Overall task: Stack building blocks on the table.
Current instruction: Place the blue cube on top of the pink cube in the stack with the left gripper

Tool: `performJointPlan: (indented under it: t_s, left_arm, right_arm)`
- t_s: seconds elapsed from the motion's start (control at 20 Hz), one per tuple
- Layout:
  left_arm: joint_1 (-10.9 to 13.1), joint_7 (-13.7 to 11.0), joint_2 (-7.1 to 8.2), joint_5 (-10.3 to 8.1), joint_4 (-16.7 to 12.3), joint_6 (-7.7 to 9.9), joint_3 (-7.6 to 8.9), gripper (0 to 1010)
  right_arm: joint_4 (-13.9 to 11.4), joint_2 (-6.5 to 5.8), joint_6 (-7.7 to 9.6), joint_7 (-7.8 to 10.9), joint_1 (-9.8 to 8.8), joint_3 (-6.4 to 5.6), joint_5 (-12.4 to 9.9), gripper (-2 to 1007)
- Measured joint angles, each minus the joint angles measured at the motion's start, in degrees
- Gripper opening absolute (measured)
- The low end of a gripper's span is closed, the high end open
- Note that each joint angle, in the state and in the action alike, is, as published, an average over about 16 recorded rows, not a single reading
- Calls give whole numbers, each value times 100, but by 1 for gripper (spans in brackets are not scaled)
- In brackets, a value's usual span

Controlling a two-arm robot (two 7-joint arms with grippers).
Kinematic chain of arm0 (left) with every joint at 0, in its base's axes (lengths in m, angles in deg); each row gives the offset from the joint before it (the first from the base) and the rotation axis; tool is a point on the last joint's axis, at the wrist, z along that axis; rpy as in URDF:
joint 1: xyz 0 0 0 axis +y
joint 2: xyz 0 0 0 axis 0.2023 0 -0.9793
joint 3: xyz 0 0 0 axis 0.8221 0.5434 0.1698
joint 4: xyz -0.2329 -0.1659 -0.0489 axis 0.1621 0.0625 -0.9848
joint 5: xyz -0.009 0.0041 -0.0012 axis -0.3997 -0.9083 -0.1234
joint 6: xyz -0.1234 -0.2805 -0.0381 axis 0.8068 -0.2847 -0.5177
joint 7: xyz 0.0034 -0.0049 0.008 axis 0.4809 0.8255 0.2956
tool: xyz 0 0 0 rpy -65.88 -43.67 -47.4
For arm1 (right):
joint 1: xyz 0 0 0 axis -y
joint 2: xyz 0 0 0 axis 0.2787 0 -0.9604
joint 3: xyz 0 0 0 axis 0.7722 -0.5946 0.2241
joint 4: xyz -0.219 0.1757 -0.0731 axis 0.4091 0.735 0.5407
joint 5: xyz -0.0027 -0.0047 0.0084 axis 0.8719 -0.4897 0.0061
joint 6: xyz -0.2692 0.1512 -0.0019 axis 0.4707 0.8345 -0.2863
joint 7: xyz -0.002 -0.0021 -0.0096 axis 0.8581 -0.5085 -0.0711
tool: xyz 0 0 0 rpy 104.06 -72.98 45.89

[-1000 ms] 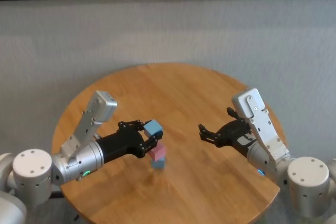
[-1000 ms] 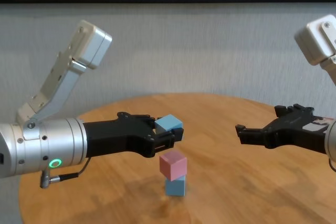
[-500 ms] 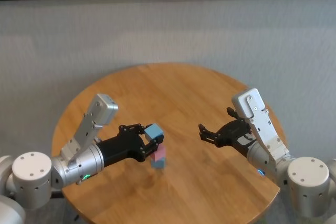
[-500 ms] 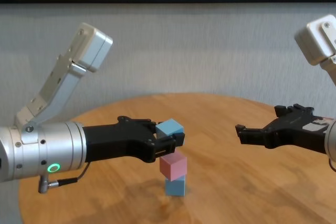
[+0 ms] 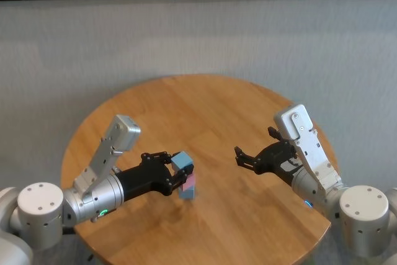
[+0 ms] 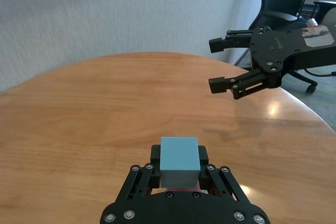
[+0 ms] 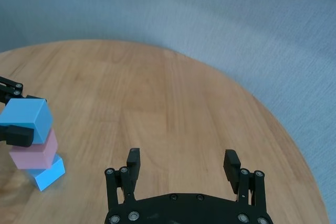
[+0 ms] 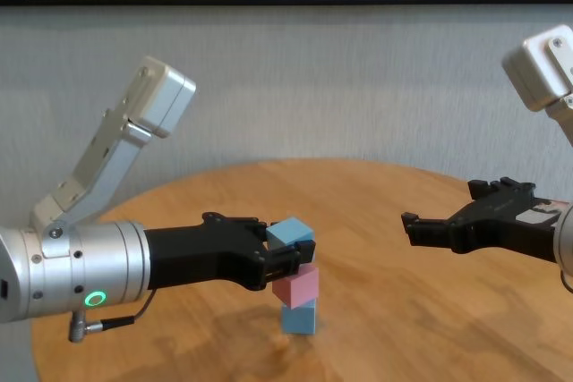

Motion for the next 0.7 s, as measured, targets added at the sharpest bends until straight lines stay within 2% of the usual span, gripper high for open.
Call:
performJointPlan:
  t_s: [0.35, 0.7]
  left_arm:
    - [-56, -31, -48, -26, 133, -2, -27, 397]
    - [-66, -27, -55, -44, 133, 14, -34, 399]
  right_arm:
    - [0, 0, 0, 0, 0, 0, 0, 1005]
    - [0, 0, 0, 0, 0, 0, 0, 1005]
